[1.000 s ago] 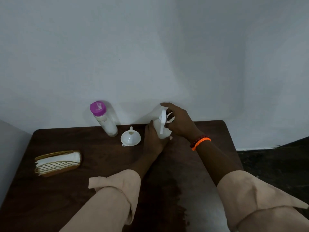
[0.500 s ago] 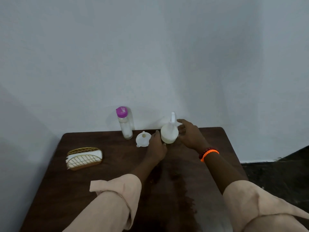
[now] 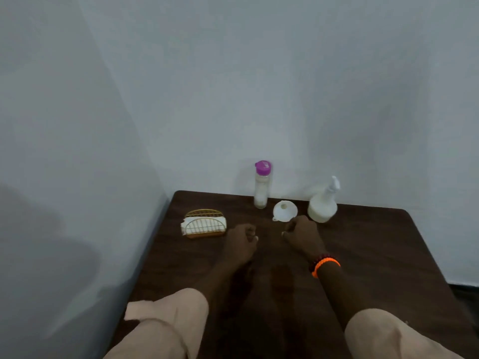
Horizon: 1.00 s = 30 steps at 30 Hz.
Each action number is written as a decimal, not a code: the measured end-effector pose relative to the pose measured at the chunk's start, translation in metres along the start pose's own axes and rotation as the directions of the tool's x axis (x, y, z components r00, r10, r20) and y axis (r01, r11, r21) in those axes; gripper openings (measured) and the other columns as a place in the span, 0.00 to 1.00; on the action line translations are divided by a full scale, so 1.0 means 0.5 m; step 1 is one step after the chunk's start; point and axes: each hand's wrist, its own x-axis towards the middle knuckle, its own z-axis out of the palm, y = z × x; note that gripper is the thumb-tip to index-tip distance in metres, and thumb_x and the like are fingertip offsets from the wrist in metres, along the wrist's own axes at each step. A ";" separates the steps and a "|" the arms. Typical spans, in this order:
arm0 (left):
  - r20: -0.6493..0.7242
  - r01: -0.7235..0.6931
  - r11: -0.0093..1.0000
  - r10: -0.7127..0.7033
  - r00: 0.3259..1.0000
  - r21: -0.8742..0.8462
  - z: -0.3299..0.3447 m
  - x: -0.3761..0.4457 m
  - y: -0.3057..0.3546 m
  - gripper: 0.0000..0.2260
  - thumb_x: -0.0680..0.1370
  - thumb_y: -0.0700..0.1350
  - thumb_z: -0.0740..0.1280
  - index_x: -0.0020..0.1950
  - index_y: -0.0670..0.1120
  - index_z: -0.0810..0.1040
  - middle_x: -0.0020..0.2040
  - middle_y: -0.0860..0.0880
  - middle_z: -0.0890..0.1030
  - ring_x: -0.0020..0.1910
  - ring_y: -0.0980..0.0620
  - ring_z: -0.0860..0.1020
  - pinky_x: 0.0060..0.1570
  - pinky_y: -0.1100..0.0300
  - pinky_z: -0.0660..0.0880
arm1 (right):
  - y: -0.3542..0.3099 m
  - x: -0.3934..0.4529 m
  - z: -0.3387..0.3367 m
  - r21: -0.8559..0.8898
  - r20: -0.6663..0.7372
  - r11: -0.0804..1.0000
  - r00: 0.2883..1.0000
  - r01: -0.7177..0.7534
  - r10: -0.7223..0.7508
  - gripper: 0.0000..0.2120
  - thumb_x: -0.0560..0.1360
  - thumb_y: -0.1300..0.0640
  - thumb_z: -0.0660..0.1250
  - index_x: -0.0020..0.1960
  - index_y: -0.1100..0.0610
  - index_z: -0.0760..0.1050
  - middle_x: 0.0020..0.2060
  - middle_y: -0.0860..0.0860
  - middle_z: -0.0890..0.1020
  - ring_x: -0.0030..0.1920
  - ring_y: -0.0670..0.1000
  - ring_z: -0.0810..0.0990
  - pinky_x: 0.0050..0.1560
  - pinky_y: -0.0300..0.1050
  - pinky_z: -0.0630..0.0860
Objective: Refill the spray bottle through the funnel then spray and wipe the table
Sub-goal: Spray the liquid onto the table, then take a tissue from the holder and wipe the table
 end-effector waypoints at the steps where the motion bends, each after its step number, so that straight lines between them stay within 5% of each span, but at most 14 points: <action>1: -0.027 0.011 1.000 -0.011 1.000 -0.013 -0.028 -0.004 -0.023 0.12 0.77 0.41 0.72 0.60 0.45 0.82 0.56 0.49 0.84 0.55 0.56 0.82 0.51 0.70 0.75 | -0.021 0.000 0.018 -0.003 0.023 1.000 1.000 0.007 -0.007 0.08 0.73 0.63 0.73 0.51 0.63 0.81 0.56 0.59 0.82 0.61 0.59 0.79 0.59 0.46 0.74; 7: -0.250 0.111 0.991 -0.125 0.960 -0.071 -0.185 0.004 -0.184 0.03 0.76 0.40 0.73 0.47 0.47 0.85 0.50 0.50 0.86 0.52 0.56 0.82 0.55 0.61 0.79 | -0.106 0.043 0.138 0.001 0.132 0.998 0.989 0.069 -0.068 0.05 0.73 0.61 0.73 0.49 0.58 0.81 0.51 0.53 0.81 0.58 0.56 0.80 0.55 0.44 0.75; 11: -0.310 0.136 0.988 -0.150 0.939 -0.066 -0.232 0.057 -0.267 0.05 0.77 0.41 0.71 0.50 0.48 0.85 0.50 0.51 0.86 0.50 0.53 0.83 0.56 0.51 0.81 | -0.136 0.087 0.189 -0.031 0.180 0.992 0.977 0.120 -0.112 0.04 0.75 0.61 0.72 0.49 0.58 0.83 0.54 0.53 0.82 0.55 0.53 0.82 0.54 0.43 0.77; 15: -0.320 0.105 0.994 -0.089 0.943 0.034 -0.243 0.111 -0.319 0.06 0.79 0.44 0.69 0.54 0.47 0.85 0.50 0.50 0.85 0.49 0.53 0.82 0.53 0.52 0.81 | -0.149 0.136 0.231 -0.038 0.208 0.984 0.965 0.172 -0.160 0.05 0.75 0.61 0.70 0.46 0.54 0.85 0.48 0.52 0.86 0.50 0.51 0.85 0.53 0.47 0.81; 20: -0.146 -0.086 0.947 0.136 0.980 0.309 -0.252 0.159 -0.346 0.08 0.79 0.43 0.71 0.55 0.43 0.86 0.49 0.47 0.82 0.46 0.49 0.80 0.48 0.64 0.71 | -0.164 0.180 0.264 -0.079 0.312 0.954 0.916 0.291 -0.253 0.09 0.79 0.61 0.69 0.57 0.58 0.84 0.54 0.53 0.85 0.51 0.48 0.82 0.55 0.44 0.79; 24: 0.004 -0.224 0.883 0.244 0.970 0.413 -0.251 0.179 -0.369 0.11 0.81 0.49 0.66 0.59 0.48 0.83 0.51 0.53 0.79 0.45 0.59 0.76 0.44 0.68 0.70 | -0.164 0.209 0.284 -0.119 0.379 0.906 0.862 0.406 -0.337 0.12 0.79 0.58 0.68 0.61 0.57 0.83 0.56 0.54 0.83 0.53 0.51 0.82 0.64 0.51 0.78; 30: 0.141 -0.320 0.800 0.289 0.947 0.508 -0.260 0.204 -0.389 0.22 0.80 0.59 0.54 0.57 0.48 0.81 0.52 0.53 0.78 0.42 0.60 0.75 0.40 0.74 0.66 | -0.168 0.233 0.302 -0.191 0.450 0.864 0.824 0.466 -0.345 0.17 0.79 0.54 0.69 0.67 0.55 0.80 0.57 0.53 0.80 0.54 0.51 0.80 0.53 0.48 0.79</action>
